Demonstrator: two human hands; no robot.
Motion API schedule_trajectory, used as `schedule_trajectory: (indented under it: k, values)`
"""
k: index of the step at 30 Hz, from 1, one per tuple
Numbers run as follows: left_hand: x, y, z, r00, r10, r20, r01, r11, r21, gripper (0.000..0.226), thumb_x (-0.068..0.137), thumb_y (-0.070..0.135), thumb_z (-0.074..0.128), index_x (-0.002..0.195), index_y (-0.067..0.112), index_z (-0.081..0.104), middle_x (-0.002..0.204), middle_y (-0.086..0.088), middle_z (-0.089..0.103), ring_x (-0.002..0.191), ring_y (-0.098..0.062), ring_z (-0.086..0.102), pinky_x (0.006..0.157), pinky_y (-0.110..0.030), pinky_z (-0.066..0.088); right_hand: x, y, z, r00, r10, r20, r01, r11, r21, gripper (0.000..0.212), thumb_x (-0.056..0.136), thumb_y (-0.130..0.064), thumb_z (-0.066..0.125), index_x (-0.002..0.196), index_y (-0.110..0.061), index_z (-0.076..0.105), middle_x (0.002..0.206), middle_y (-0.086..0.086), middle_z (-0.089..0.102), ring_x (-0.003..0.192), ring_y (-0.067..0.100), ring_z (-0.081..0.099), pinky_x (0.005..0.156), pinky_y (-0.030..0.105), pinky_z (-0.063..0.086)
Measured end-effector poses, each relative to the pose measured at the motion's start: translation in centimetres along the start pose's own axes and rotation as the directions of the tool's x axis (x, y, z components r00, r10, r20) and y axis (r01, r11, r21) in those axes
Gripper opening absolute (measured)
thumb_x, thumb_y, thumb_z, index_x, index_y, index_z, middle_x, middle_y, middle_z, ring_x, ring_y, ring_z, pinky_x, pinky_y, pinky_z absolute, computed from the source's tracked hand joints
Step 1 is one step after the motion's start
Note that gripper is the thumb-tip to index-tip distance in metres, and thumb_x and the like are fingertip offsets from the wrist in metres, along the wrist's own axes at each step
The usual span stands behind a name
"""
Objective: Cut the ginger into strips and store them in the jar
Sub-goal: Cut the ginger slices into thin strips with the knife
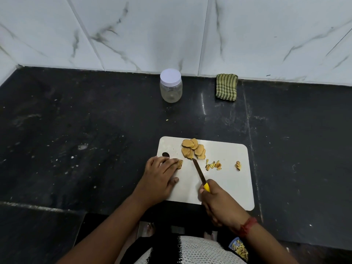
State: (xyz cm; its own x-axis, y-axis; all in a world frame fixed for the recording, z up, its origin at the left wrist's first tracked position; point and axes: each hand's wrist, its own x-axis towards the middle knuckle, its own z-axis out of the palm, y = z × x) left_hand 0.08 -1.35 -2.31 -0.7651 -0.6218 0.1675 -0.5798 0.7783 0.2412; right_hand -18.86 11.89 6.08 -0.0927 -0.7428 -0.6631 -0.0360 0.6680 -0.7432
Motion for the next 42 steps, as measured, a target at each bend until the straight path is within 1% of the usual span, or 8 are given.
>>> schedule_trajectory:
  k: [7, 15, 20, 23, 26, 36, 39, 42]
  values:
    - [-0.4, 0.5, 0.5, 0.999, 0.033, 0.011, -0.033, 0.998, 0.044, 0.05, 0.097, 0.047, 0.051, 0.139, 0.019, 0.057, 0.142, -0.001, 0.054, 0.126, -0.025, 0.049, 0.113, -0.053, 0.033, 1.0, -1.4, 1.9, 0.993, -0.106, -0.057, 0.072, 0.903, -0.423, 0.015, 0.102, -0.028, 0.032, 0.098, -0.015, 0.038, 0.069, 0.009, 0.051, 0.038, 0.017, 0.043, 0.035, 0.021, 0.032]
    - [-0.5, 0.1, 0.8, 0.998, 0.059, -0.024, -0.057, 0.996, 0.063, 0.051, 0.098, 0.046, 0.051, 0.141, 0.018, 0.058, 0.142, -0.001, 0.055, 0.122, -0.025, 0.05, 0.111, -0.056, 0.035, 2.7, -1.4, 3.9, 0.984, -0.153, -0.093, 0.053, 0.744, -0.666, 0.003, 0.098, -0.006, 0.036, 0.099, -0.008, 0.035, 0.076, 0.004, 0.052, 0.06, 0.019, 0.048, 0.044, 0.026, 0.03]
    - [-0.5, -0.1, 0.9, 0.996, 0.075, -0.043, -0.072, 0.995, 0.068, 0.048, 0.099, 0.043, 0.052, 0.138, 0.016, 0.059, 0.14, -0.002, 0.055, 0.12, -0.025, 0.05, 0.11, -0.055, 0.036, 3.0, -1.4, 4.9, 0.976, -0.156, -0.15, 0.003, 0.705, -0.709, 0.023, 0.092, 0.001, 0.037, 0.115, -0.001, 0.038, 0.095, 0.018, 0.063, 0.062, 0.019, 0.043, 0.044, 0.019, 0.023]
    - [-0.6, -0.1, 0.9, 0.996, 0.083, -0.043, -0.079, 0.994, 0.073, 0.046, 0.099, 0.041, 0.051, 0.136, 0.016, 0.061, 0.14, -0.002, 0.055, 0.12, -0.025, 0.05, 0.11, -0.055, 0.036, 3.2, -1.6, 5.5, 0.98, -0.123, -0.157, -0.027, 0.701, -0.712, 0.028, 0.09, 0.003, 0.037, 0.118, 0.0, 0.037, 0.097, 0.016, 0.062, 0.06, 0.016, 0.043, 0.046, 0.022, 0.026]
    - [-0.6, 0.0, 0.9, 0.996, 0.078, -0.047, -0.074, 0.994, 0.082, 0.044, 0.099, 0.04, 0.05, 0.134, 0.016, 0.062, 0.139, -0.002, 0.056, 0.119, -0.024, 0.05, 0.112, -0.054, 0.035, 3.5, -1.7, 5.7, 0.981, -0.089, -0.172, -0.061, 0.701, -0.71, 0.035, 0.09, 0.004, 0.037, 0.125, 0.003, 0.034, 0.102, 0.017, 0.063, 0.069, 0.02, 0.049, 0.058, 0.026, 0.036]
    - [-0.4, 1.0, 1.4, 0.999, 0.005, -0.046, 0.0, 0.994, 0.111, 0.045, 0.1, 0.038, 0.044, 0.134, 0.014, 0.061, 0.136, -0.002, 0.058, 0.115, -0.025, 0.053, 0.114, -0.055, 0.034, 1.8, 0.4, 5.7, 0.986, -0.07, -0.15, -0.061, 0.689, -0.723, 0.04, 0.092, 0.001, 0.039, 0.132, 0.003, 0.029, 0.106, 0.017, 0.062, 0.084, 0.026, 0.058, 0.066, 0.028, 0.038]
    - [-0.5, 1.2, 1.5, 0.998, 0.0, -0.059, 0.005, 0.995, 0.097, 0.045, 0.1, 0.037, 0.044, 0.134, 0.014, 0.061, 0.136, -0.002, 0.057, 0.115, -0.024, 0.052, 0.115, -0.054, 0.033, 1.1, 0.6, 4.9, 0.985, -0.084, -0.151, -0.054, 0.681, -0.73, 0.037, 0.092, 0.002, 0.036, 0.128, 0.002, 0.032, 0.102, 0.018, 0.062, 0.081, 0.027, 0.058, 0.065, 0.028, 0.038]
    - [-0.7, 1.1, 1.6, 0.997, -0.004, -0.072, 0.01, 0.997, 0.082, 0.045, 0.099, 0.037, 0.045, 0.136, 0.014, 0.06, 0.139, -0.001, 0.056, 0.118, -0.024, 0.051, 0.116, -0.055, 0.032, 0.8, 0.4, 4.4, 0.977, -0.135, -0.164, -0.025, 0.694, -0.72, 0.032, 0.091, 0.002, 0.035, 0.123, 0.001, 0.035, 0.097, 0.017, 0.063, 0.065, 0.021, 0.048, 0.049, 0.019, 0.029]
